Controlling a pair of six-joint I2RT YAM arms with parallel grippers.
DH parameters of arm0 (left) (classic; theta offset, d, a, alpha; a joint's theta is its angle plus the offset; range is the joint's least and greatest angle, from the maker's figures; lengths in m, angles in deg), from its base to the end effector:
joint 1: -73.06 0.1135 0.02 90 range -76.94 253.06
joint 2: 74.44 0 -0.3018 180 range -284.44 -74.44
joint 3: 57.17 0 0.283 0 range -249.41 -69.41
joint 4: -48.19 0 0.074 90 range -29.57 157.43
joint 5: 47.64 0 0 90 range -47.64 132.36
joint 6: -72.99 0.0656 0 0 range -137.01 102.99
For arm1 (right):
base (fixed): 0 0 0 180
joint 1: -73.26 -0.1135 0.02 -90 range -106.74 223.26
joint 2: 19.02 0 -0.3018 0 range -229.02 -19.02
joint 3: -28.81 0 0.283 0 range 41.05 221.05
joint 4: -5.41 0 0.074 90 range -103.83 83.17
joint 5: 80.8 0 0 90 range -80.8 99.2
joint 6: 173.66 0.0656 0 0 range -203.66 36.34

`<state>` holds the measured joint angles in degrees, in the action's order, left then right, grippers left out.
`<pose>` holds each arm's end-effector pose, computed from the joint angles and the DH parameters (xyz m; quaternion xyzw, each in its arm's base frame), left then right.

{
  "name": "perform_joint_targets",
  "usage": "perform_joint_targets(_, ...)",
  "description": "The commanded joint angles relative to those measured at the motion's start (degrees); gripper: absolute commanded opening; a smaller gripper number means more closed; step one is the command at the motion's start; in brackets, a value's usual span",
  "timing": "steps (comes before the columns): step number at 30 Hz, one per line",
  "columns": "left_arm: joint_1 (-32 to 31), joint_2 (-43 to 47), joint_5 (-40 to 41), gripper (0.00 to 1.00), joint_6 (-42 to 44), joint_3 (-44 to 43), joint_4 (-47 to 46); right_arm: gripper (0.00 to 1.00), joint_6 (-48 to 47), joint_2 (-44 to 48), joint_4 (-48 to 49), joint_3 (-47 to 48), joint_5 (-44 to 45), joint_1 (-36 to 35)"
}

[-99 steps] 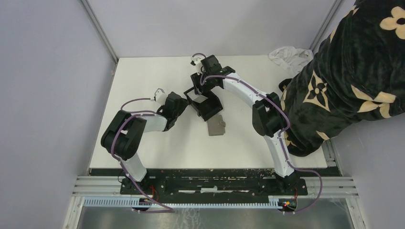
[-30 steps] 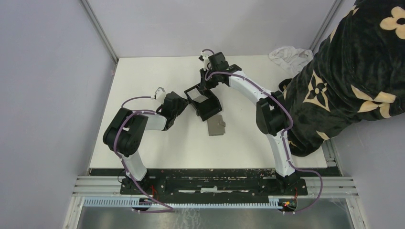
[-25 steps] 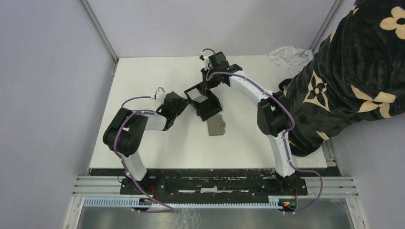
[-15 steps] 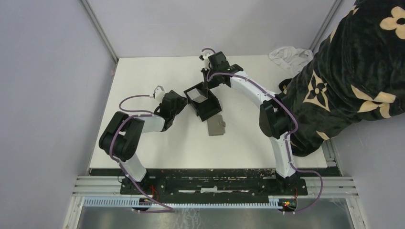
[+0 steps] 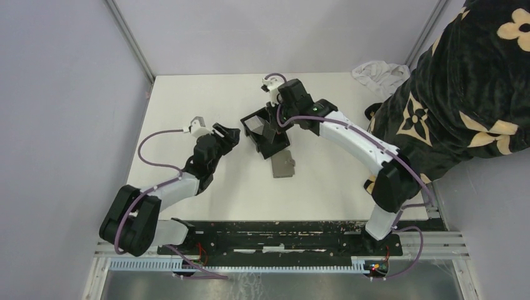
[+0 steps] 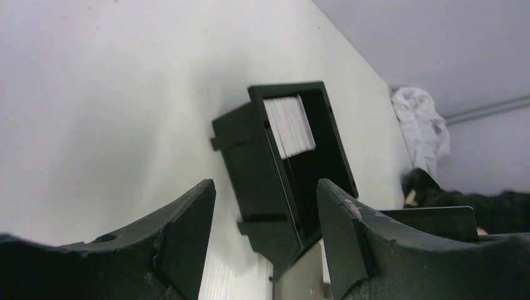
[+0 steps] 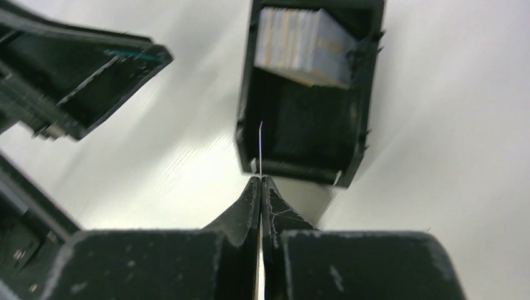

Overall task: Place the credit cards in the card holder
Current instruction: Pick up the credit card from the storage box.

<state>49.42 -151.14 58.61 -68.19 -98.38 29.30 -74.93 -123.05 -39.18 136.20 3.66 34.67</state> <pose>0.2934 -0.1084 0.2038 -0.2710 0.7508 -0.2694 0.5388 0.3716 0.3046 0.3311 -0.2537 0.8739 0.2058 0.3601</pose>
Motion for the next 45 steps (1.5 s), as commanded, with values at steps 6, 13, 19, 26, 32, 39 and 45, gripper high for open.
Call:
perform_joint_targets(6,-6.5,15.2,-18.1,0.69,11.6,12.2,-16.3,0.01,8.5,20.5,7.3,-23.1,-7.1,-4.4)
perform_joint_targets(13,-10.7,23.3,-31.0,0.69,14.7,17.0,-18.6,0.01,14.2,31.8,9.7,-35.7,-10.8,-5.0)
perform_joint_targets(19,-14.4,24.9,-40.8,0.68,17.2,18.2,-18.6,0.01,14.9,37.9,7.7,-39.0,-13.5,-5.0)
perform_joint_targets(26,-19.6,19.2,-44.1,0.68,19.9,15.5,-17.0,0.01,15.0,40.5,6.2,-40.0,-16.0,-5.0)
perform_joint_targets(32,-20.8,16.3,-44.8,0.68,20.7,13.5,-17.6,0.01,14.7,40.9,5.4,-40.9,-18.7,-5.0)
perform_joint_targets(39,-21.1,11.8,-47.5,0.66,21.6,11.1,-17.3,0.01,14.6,39.1,6.4,-41.1,-22.6,-5.0)
perform_joint_targets(45,-21.2,8.7,-50.8,0.59,21.8,10.0,-17.9,0.01,14.1,37.2,6.3,-40.5,-23.3,-4.9)
